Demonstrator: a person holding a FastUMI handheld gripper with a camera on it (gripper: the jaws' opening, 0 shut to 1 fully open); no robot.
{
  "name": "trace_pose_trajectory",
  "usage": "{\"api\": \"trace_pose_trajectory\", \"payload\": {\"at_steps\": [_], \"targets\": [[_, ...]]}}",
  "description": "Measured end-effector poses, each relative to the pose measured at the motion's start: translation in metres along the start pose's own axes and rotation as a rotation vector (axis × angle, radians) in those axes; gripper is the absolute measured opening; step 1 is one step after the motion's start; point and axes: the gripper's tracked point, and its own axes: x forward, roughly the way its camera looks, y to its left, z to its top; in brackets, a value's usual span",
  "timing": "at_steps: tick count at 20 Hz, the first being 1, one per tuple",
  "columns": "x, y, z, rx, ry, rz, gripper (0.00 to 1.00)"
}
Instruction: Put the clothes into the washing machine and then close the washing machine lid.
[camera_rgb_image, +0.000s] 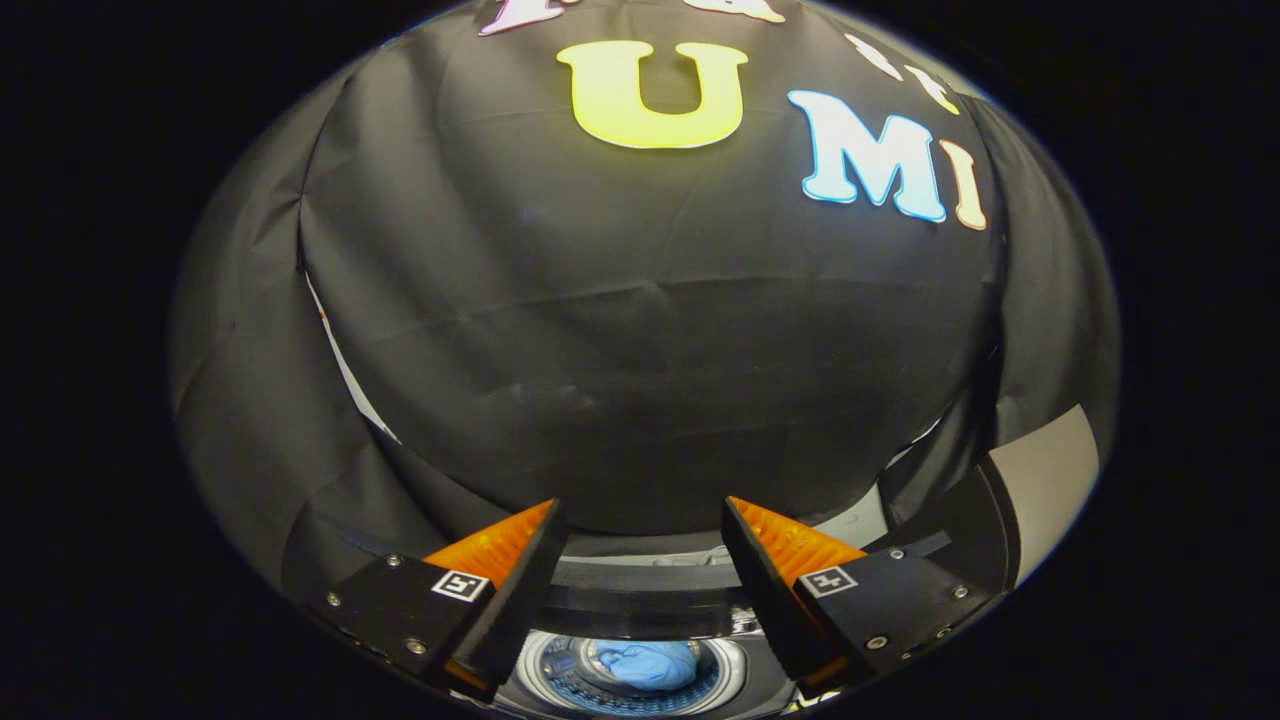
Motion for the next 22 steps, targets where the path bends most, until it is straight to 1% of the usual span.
{"api": "trace_pose_trajectory", "payload": {"at_steps": [7, 14, 22], "targets": [[-0.007, 0.0, -0.004, -0.005, -0.016, -0.027, 0.97], [-0.028, 0.003, -0.015, -0.014, -0.091, -0.012, 0.97], [-0.05, 0.003, -0.032, -0.011, -0.101, -0.019, 0.97]]}}
